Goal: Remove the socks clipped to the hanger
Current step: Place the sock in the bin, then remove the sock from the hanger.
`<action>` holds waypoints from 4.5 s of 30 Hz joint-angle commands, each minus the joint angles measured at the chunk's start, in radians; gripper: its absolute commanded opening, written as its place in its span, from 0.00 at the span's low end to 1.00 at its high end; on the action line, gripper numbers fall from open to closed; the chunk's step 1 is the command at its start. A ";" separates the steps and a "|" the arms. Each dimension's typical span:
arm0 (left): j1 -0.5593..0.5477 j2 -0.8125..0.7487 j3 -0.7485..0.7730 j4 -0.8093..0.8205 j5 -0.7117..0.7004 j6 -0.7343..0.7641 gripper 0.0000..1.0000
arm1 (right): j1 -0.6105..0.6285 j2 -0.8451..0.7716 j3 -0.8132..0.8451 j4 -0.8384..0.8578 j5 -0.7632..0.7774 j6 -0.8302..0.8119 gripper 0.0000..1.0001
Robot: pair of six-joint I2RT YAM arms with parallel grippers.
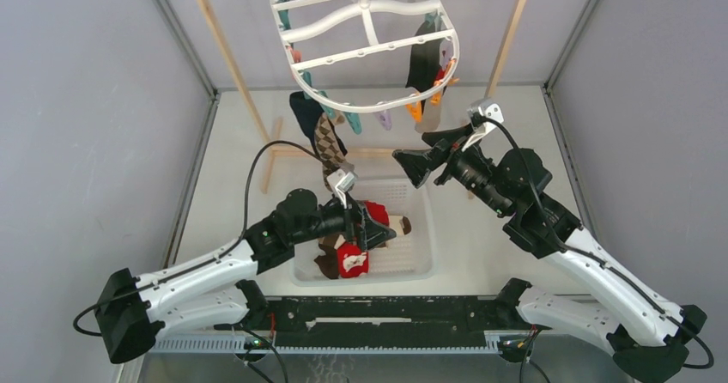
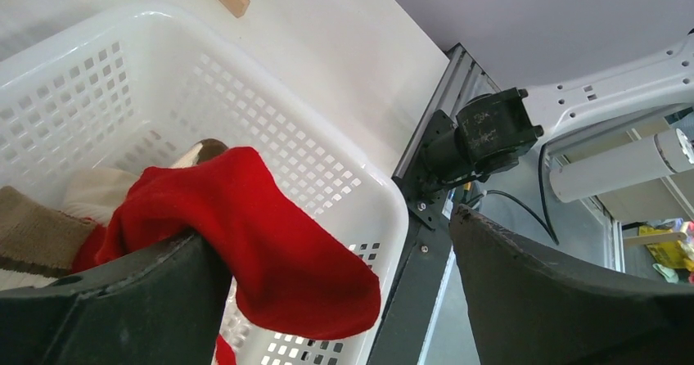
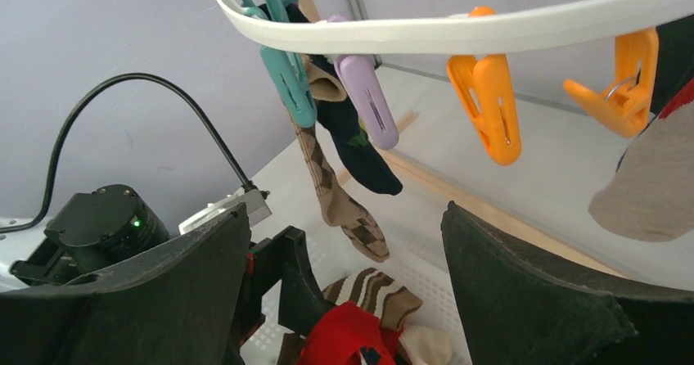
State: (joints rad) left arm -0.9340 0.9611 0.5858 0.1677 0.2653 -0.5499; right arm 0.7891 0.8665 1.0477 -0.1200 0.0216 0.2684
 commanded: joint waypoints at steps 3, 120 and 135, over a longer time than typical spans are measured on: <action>-0.006 -0.060 0.018 -0.029 -0.027 0.029 1.00 | -0.038 -0.034 -0.002 0.000 -0.008 0.011 0.93; 0.026 -0.397 0.178 -0.652 -0.622 0.059 1.00 | 0.101 0.606 -0.149 0.695 -0.165 -0.007 0.71; 0.031 -0.406 0.169 -0.653 -0.616 0.056 1.00 | 0.098 0.602 -0.149 0.686 -0.241 0.025 0.11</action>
State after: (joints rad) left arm -0.9108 0.5667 0.7807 -0.5259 -0.3618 -0.4820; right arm 0.8841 1.4765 0.8597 0.5240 -0.1875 0.2810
